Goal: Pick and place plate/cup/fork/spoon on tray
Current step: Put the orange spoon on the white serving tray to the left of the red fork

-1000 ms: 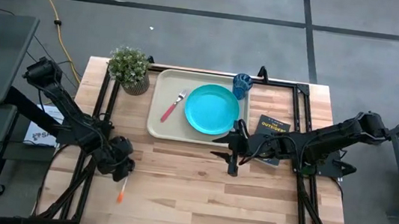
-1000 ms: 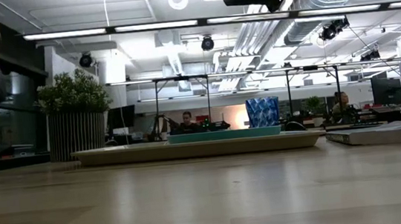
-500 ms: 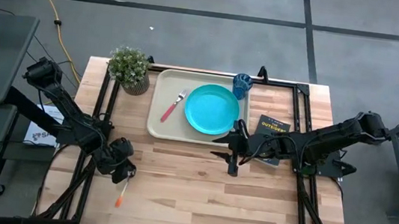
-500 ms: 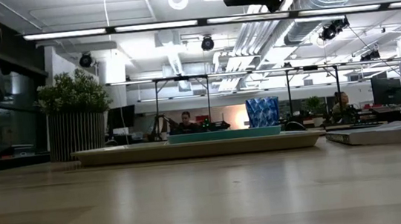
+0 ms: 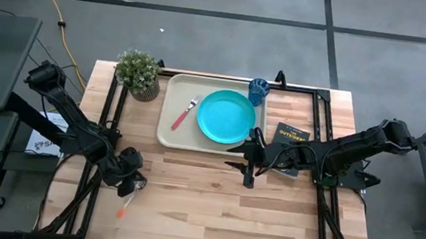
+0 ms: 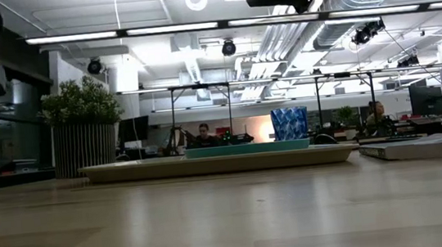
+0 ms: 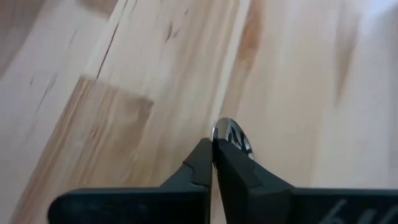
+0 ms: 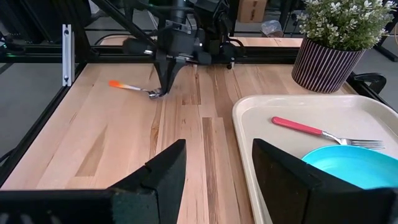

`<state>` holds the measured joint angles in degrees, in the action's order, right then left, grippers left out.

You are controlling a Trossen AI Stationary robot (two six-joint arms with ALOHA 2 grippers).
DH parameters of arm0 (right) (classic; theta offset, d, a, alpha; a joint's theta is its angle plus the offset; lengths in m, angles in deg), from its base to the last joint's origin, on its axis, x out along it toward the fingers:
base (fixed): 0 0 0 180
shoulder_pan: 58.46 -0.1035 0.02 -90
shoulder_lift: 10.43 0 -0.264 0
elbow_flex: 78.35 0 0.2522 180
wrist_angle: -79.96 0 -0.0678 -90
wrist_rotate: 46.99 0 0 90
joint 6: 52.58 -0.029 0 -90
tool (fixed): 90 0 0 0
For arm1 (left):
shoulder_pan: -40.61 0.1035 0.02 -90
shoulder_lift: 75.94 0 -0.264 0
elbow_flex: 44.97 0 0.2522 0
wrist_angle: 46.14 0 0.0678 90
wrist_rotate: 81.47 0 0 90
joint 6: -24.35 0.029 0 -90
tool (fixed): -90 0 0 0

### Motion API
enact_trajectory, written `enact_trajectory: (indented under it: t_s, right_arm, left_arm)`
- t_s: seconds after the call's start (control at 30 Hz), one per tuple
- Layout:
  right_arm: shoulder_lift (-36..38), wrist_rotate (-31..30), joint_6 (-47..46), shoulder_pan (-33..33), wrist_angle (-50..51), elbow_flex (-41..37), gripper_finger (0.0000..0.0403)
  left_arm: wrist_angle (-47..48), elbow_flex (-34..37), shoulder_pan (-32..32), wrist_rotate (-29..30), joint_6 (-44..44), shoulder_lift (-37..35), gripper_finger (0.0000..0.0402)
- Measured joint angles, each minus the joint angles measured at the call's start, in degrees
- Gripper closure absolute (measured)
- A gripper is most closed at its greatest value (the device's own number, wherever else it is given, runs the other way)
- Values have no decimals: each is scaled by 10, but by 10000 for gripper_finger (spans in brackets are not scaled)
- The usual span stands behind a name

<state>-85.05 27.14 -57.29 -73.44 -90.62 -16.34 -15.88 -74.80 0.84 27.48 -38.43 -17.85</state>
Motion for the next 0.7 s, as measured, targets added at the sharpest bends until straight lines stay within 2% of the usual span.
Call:
enact_trajectory:
  t_s: [0.17, 0.3, 0.57, 0.7]
  right_arm:
    - [0, 0, 0, 0, 0, 0, 226]
    - [0, 0, 0, 0, 0, 0, 226]
    - [0, 0, 0, 0, 1, 0, 226]
    - [0, 0, 0, 0, 1, 0, 226]
  left_arm:
    - [5, -33, 9, 13, 40, -29, 401]
    - [8, -70, 41, 18, 91, -52, 402]
    - [66, -176, 153, 58, 177, -59, 401]
    - [90, -240, 224, 85, 257, -58, 401]
